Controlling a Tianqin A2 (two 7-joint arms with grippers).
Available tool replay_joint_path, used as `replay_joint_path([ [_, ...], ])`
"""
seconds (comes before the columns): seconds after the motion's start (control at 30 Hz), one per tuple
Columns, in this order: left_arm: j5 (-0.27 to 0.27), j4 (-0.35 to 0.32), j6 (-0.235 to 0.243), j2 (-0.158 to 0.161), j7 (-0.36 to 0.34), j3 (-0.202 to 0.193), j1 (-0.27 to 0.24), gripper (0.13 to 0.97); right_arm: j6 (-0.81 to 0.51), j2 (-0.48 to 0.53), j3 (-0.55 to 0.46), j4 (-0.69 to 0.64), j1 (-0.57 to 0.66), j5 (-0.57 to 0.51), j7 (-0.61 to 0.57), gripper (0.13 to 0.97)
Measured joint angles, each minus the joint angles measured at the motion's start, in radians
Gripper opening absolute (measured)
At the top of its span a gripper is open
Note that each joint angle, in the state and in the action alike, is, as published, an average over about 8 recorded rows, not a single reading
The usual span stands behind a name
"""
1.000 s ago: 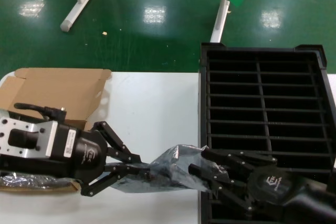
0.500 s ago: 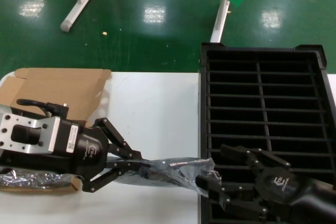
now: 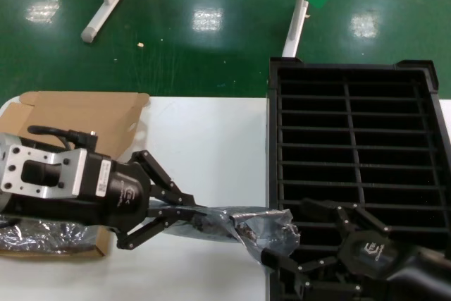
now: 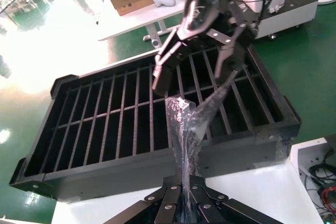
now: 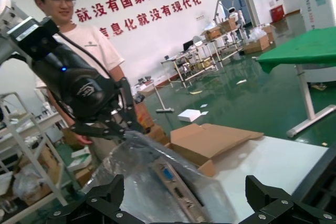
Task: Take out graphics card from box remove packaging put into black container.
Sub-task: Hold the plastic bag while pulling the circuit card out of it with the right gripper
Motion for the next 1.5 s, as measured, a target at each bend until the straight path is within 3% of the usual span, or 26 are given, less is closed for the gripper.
replay_joint_path([
  [0.47, 0.002, -0.014, -0.003, 0.024, -0.028, 0.009, -0.026, 0.142, -0.013, -0.011, -0.031, 0.029, -0.005, 0.002, 0.015, 0.772],
  [0.77, -0.007, -0.005, -0.002, 0.01, -0.015, 0.001, -0.016, 0.142, -0.018, -0.014, -0.039, 0.014, 0.008, -0.001, 0.019, 0.661],
  [1.33, 0.004, 0.047, 0.001, 0.021, 0.006, 0.006, -0.036, 0.142, -0.022, 0.018, 0.024, -0.003, -0.017, 0.022, 0.01, 0.296],
  [1.5, 0.004, 0.05, 0.002, 0.026, 0.007, 0.009, -0.037, 0.142, -0.017, 0.018, 0.021, 0.009, -0.021, 0.019, 0.013, 0.283],
])
